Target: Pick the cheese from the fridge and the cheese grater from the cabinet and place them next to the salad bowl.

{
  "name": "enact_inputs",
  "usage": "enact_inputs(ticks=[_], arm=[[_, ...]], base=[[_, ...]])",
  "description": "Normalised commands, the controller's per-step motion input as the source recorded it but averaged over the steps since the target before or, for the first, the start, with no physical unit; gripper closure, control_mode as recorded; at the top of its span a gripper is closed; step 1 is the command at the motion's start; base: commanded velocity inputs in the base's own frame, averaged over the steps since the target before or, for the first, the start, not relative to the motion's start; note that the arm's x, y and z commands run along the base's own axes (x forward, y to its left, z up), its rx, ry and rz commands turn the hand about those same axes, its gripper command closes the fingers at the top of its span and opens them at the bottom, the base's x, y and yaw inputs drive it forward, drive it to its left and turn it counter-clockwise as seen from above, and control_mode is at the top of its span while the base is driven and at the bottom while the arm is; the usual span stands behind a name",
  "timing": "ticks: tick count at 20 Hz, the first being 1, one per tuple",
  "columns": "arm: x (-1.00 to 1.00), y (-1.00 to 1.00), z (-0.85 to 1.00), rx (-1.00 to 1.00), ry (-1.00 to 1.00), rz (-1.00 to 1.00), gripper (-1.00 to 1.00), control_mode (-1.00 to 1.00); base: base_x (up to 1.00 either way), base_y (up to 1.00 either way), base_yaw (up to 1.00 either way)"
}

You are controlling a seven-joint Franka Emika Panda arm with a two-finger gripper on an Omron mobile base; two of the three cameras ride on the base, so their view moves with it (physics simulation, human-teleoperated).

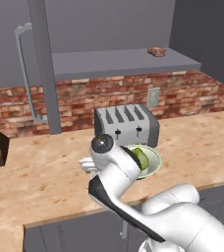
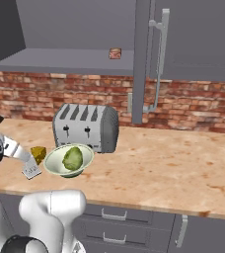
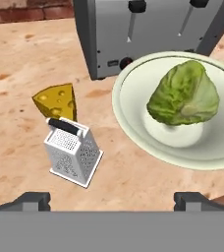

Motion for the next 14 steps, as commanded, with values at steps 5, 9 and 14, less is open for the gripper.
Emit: enact_inputs(ticks=[5, 9, 14], arm=[[-0.36, -0.40, 0.43, 0.07, 0.04, 0.24, -1.00, -1.00], [-0.39, -0.37, 0.45, 0.08, 0.01, 0.22, -1.00, -1.00], [-0.42, -0.32, 0.49, 0.04, 0.01, 0.21, -1.00, -1.00]], base=[[0.00, 0.00, 0.00], [0.00, 0.00, 0.00], [0.00, 0.00, 0.00]])
